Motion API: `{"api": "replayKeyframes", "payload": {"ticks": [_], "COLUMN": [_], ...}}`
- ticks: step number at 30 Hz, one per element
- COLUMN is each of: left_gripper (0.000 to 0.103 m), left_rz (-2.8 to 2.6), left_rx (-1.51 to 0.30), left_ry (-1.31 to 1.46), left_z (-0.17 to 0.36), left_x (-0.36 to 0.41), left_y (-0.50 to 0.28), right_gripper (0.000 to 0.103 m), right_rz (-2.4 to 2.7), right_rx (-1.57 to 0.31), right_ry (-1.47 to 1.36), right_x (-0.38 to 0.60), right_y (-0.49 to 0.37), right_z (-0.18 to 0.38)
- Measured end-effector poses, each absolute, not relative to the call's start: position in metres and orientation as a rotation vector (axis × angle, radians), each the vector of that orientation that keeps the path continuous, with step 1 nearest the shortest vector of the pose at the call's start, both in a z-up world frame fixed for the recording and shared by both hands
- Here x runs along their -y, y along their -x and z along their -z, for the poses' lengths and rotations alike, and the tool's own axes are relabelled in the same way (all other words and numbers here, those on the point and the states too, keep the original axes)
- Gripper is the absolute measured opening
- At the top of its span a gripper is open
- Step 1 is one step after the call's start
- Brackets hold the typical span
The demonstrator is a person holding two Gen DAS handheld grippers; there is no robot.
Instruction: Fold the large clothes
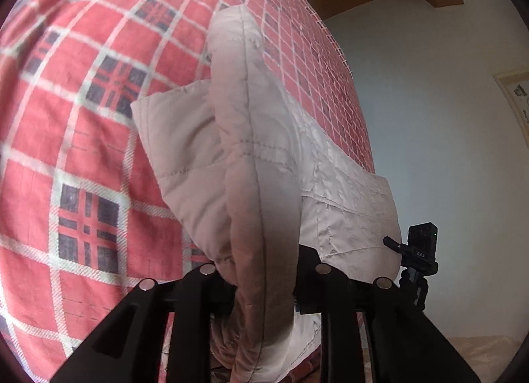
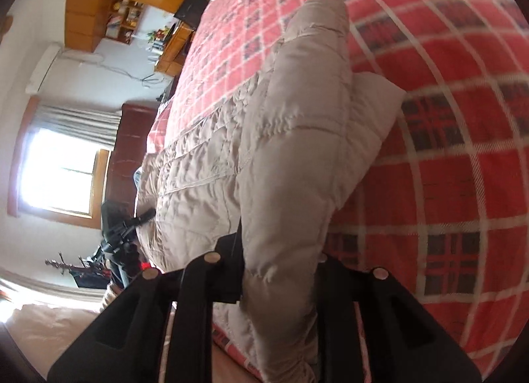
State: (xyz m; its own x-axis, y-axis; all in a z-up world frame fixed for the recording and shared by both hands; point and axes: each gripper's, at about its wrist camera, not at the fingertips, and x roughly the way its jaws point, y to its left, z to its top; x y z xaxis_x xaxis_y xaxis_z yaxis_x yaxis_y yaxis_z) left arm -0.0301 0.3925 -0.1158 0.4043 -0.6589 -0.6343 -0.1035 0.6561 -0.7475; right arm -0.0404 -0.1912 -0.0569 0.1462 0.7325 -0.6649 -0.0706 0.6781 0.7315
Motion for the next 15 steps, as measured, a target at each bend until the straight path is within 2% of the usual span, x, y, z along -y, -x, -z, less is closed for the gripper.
{"api": "replayKeyframes", "payload": {"ticks": [5,9,11,12,13,15], "left_gripper": [0.039,0.041,0.044,0.045,0.045,0.045], "left_rz": [0.397,0.394,0.377,0.361,0.339,0.299], "left_rx": [-1.113,-1.104,-1.127,-1.14,-1.147,-1.145], "left_ry": [0.748,0.783,0.808,0.815,0.81,0.78], "left_z": [0.131,0.133,0.129,0.125,0.12,0.105], "left_x": [-0.39,-0.393,-0.395,-0.397,-0.404,-0.415], "left_y": [0.035,0.04,0.048,0.05,0.048,0.05], "right_gripper": [0.023,0.029,0.035,0.043,0.046,0.049], "right_rz": [-0.598,-0.574,-0.561,-0.549,-0.539,-0.502], "right_rx": [-1.323,-1.341,-1.343,-1.345,-1.344,-1.328], "right_ry": [-0.597,-0.607,-0.606,-0.599,-0.588,-0.535], "right_x": [0.183,0.186,0.188,0.189,0.193,0.197], "right_y": [0.037,0.043,0.045,0.04,0.039,0.042], "right_z": [0.076,0.092,0.091,0.087,0.085,0.073]}}
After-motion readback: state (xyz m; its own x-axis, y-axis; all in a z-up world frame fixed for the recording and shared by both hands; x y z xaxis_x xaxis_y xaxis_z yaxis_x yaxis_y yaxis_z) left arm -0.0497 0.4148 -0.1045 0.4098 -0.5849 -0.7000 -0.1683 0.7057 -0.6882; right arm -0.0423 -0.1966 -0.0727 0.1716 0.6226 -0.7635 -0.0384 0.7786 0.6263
